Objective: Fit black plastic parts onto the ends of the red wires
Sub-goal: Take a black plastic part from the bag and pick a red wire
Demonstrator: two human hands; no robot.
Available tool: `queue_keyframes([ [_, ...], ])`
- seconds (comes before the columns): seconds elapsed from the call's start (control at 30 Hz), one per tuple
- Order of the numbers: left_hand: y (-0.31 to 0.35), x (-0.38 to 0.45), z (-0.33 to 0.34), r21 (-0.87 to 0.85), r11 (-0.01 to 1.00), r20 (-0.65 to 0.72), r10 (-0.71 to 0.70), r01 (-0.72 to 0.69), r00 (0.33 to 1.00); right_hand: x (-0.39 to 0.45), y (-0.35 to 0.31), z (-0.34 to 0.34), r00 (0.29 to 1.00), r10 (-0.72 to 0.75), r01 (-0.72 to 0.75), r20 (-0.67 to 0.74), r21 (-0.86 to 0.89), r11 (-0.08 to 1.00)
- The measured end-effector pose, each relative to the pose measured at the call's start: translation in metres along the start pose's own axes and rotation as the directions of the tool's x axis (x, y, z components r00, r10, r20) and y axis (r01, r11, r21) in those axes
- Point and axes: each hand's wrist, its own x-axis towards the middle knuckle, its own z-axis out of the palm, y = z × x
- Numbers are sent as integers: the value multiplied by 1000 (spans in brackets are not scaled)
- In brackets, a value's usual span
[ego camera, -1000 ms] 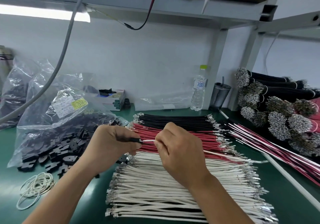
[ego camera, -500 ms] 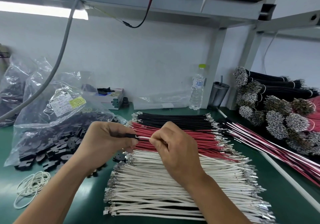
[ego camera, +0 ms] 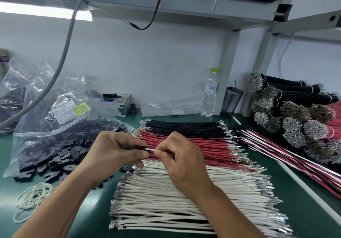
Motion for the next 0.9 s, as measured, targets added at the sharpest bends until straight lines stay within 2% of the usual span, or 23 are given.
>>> queue_keyframes([
  [0.1,-1,2,-2,-52,998,-18,31,-32,999,4,-2,-3,999,-14,13,-38,-27,1000],
  [0.2,1,4,-5,-153,985,-73,68,-79,995,10,-4,-10,991,-86,69,-101,-158,985],
  [0.33,2,8,-19,-269,960,-179,24,-72,984,8,10,-29,999,-18,28,37,-291,956],
  [0.4,2,8,-25,-258,966,-133,3,-38,991,9,12,-42,998,-6,-12,-66,-271,962],
  [0.47,-2,7,-34,-101,995,-49,-13,8,999,21,8,-65,946,-36,-20,-323,-169,985],
  [0.53,-9,7,-47,182,982,-13,-53,54,999,39,9,-104,856,-35,-10,-515,-84,996],
  [0.57,-13,9,-52,317,946,6,-76,70,997,46,15,-127,830,-6,-44,-557,-77,996],
  [0.63,-18,11,-57,504,860,60,-124,77,991,54,39,-174,845,101,-203,-525,-140,969],
  [0.67,-19,12,-56,566,821,96,-147,68,984,51,58,-192,865,181,-316,-468,-227,921],
  [0.73,-22,13,-53,642,766,182,-196,35,963,38,98,-212,862,392,-506,-321,-490,710],
  [0.77,-23,14,-52,663,748,217,-210,14,953,28,116,-216,833,490,-531,-257,-618,579],
  [0.83,-23,14,-53,677,736,238,-217,-2,947,9,146,-215,780,592,-486,-205,-793,367],
  [0.9,-24,15,-53,677,736,234,-204,-8,951,-7,165,-210,753,630,-440,-190,-857,268],
])
